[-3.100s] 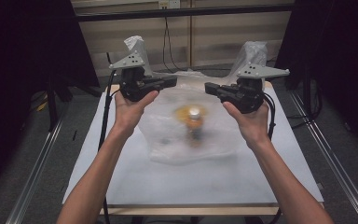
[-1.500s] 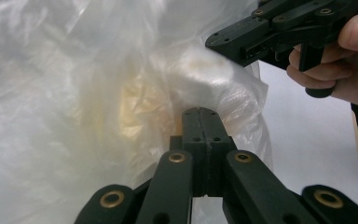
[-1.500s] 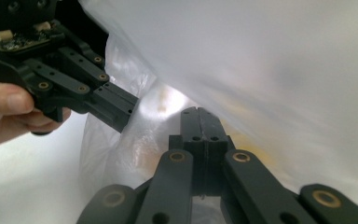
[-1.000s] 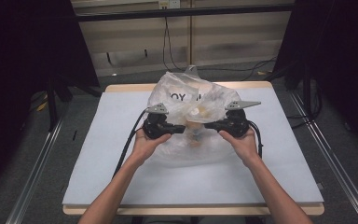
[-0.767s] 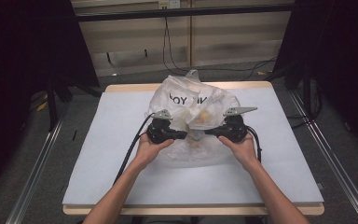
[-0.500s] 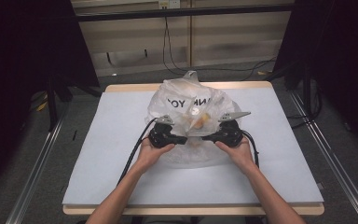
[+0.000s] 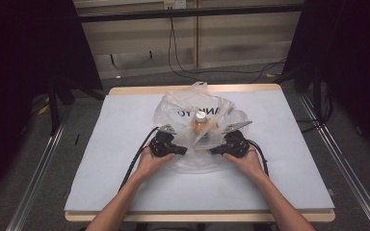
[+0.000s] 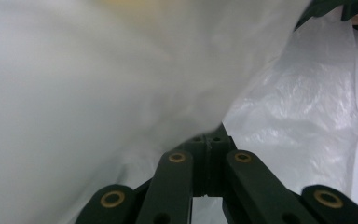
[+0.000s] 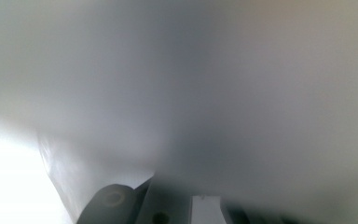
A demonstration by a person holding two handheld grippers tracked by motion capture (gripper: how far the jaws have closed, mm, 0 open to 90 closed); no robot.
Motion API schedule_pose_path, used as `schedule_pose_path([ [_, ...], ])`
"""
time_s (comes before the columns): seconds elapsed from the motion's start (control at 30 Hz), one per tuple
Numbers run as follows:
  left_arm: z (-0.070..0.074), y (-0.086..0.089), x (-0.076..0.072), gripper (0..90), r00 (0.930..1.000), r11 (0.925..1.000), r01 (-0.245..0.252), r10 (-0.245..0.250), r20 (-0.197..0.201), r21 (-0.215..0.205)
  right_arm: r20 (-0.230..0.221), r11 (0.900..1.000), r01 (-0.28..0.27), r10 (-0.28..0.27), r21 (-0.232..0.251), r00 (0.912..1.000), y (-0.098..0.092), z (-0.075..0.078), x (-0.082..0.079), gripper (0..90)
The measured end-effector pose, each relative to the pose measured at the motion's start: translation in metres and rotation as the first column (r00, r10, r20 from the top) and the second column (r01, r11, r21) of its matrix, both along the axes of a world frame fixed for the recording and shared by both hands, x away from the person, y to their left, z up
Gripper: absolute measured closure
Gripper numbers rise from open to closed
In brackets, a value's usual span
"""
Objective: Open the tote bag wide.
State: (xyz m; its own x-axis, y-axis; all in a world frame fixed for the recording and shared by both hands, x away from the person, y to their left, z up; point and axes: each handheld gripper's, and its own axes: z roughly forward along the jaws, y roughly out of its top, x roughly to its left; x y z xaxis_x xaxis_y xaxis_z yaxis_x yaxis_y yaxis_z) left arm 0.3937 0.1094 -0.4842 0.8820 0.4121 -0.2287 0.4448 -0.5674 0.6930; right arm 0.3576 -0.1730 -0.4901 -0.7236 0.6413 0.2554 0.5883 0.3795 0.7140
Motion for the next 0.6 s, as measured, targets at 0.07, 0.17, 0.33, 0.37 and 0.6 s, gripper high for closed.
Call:
schedule_pose_path([
  [0.07, 0.001, 0.004, -0.002, 90.0, 1.0000, 0.9999, 0.005, -0.005, 0.002, 0.015, 0.003, 1.000, 0.000, 0.000, 0.008, 1.0000, -0.002, -0.002, -0.001, 90.0],
  [0.17, 0.002, 0.011, -0.006, 90.0, 1.0000, 0.9998, 0.005, -0.005, 0.001, 0.018, 0.000, 1.000, -0.004, 0.004, -0.010, 1.0000, -0.004, 0.000, -0.004, 90.0],
  [0.33, 0.003, 0.018, -0.010, 90.0, 1.0000, 0.9997, 0.003, -0.003, 0.004, 0.026, 0.015, 1.000, 0.004, -0.004, -0.016, 0.9999, -0.010, 0.004, -0.011, 90.0],
  [0.37, 0.003, 0.017, -0.012, 90.0, 1.0000, 0.9999, -0.003, 0.003, 0.005, 0.016, 0.022, 1.000, 0.003, -0.003, 0.007, 0.9997, -0.011, 0.006, -0.012, 90.0],
  [0.6, 0.019, 0.020, -0.023, 90.0, 0.9991, 0.9992, 0.025, -0.024, 0.036, -0.030, 0.080, 0.997, -0.017, 0.011, 0.072, 0.9967, -0.012, 0.030, -0.032, 90.0],
])
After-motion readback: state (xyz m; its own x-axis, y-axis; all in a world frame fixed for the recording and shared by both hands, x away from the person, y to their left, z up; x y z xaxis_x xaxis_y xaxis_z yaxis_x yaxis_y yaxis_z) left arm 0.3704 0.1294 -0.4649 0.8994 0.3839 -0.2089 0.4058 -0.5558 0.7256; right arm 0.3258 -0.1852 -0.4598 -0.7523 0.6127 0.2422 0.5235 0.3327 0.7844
